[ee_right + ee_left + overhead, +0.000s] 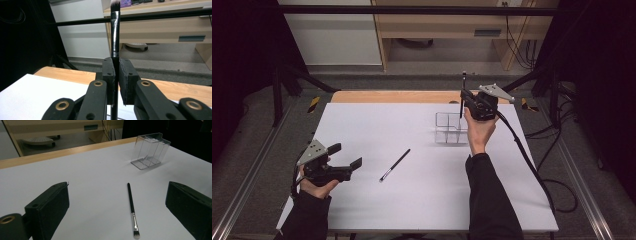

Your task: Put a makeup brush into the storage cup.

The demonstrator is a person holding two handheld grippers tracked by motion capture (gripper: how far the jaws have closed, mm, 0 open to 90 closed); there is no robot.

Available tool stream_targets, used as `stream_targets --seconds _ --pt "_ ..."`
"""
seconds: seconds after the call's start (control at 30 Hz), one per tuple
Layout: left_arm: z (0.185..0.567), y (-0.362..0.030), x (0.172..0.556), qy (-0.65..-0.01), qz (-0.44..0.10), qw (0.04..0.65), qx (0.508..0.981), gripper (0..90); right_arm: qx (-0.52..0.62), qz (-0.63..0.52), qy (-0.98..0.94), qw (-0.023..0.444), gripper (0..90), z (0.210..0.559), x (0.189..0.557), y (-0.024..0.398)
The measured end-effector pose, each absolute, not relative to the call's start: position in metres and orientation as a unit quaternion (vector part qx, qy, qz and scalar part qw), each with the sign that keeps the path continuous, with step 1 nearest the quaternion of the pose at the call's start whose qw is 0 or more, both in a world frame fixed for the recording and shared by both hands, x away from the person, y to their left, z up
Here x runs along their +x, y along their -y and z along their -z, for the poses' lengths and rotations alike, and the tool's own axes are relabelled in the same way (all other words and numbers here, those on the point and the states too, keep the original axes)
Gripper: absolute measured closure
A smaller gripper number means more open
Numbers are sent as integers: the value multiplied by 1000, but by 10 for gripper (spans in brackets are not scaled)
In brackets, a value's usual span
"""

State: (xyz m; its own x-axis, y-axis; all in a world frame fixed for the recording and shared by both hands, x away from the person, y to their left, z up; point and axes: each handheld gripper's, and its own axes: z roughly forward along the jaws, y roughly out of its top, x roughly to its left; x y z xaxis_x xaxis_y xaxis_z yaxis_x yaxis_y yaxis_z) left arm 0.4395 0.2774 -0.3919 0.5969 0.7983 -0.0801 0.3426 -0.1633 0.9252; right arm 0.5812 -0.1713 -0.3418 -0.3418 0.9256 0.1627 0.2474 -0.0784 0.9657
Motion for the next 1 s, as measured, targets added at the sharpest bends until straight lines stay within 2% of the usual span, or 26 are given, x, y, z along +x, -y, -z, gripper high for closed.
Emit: stream_targets --seconds 1.0 --pt "391 -278 438 -390 -223 519 727 48 495 -537 -623 280 837 387 595 161"
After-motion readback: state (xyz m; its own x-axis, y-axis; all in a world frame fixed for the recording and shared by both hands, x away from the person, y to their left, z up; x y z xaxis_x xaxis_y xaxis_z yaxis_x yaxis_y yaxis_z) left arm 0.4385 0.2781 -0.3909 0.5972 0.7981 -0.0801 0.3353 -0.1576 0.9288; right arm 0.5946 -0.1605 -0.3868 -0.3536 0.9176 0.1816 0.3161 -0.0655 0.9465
